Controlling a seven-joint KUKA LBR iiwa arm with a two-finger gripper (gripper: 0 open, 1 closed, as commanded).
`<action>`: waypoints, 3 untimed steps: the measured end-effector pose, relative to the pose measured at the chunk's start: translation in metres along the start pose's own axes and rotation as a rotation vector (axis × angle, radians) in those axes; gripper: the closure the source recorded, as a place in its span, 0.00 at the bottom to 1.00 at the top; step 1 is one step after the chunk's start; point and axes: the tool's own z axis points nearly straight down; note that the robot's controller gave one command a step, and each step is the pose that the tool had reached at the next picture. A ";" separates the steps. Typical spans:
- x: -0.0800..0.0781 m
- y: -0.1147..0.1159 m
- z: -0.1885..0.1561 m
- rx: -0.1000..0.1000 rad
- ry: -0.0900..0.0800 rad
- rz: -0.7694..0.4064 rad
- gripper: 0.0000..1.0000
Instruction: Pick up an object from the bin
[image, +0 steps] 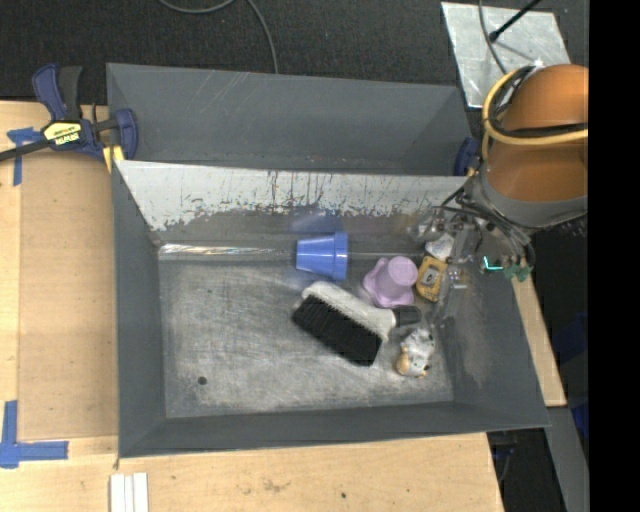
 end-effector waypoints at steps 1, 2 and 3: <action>-0.002 0.000 -0.004 0.001 -0.008 -0.002 1.00; -0.002 0.000 -0.004 0.001 -0.008 -0.002 1.00; -0.002 0.000 -0.002 0.001 -0.010 -0.006 1.00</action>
Offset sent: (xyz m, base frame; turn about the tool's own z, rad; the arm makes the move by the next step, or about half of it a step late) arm 0.0000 0.0000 0.0000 0.0000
